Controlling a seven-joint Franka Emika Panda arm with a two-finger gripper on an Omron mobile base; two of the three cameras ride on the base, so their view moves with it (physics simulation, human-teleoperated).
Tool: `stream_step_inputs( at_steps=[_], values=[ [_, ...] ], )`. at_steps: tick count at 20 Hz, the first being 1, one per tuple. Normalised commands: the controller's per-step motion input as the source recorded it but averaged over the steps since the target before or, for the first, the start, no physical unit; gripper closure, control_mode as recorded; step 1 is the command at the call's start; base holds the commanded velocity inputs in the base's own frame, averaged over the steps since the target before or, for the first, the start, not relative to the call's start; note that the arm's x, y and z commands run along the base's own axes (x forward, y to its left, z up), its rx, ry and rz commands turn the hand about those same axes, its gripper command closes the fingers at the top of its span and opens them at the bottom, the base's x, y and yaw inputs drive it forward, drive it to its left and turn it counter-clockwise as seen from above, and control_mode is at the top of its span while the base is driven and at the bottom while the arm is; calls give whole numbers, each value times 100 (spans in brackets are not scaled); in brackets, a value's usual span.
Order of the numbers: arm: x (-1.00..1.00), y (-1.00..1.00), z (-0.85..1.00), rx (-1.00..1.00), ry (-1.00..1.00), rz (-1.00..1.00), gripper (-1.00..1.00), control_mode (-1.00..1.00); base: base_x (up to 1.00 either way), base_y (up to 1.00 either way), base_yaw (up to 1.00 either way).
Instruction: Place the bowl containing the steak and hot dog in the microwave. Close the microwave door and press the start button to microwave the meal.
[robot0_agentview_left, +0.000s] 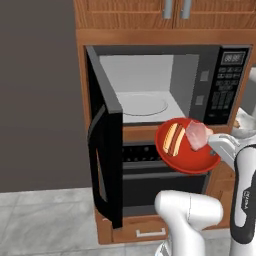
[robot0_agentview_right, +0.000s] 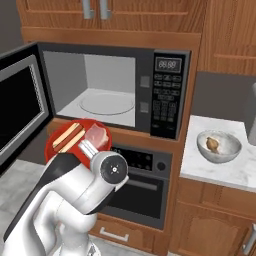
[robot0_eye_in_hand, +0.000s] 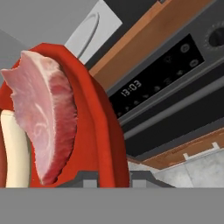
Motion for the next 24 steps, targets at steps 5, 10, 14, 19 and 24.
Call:
stream_step_inputs(
  at_steps=[5, 10, 14, 19, 24],
  values=[
    [0, 0, 0, 0, 0, 0, 100, 100, 36, 21, -7],
    [0, 0, 0, 0, 0, 0, 100, 100, 29, 36, -8],
    [0, 0, 0, 0, 0, 0, 100, 100, 38, 33, -7],
    [0, 0, 0, 0, 0, 0, 100, 100, 43, 21, -5],
    [0, 0, 0, 0, 0, 0, 100, 100, 33, 10, -3]
  ],
)
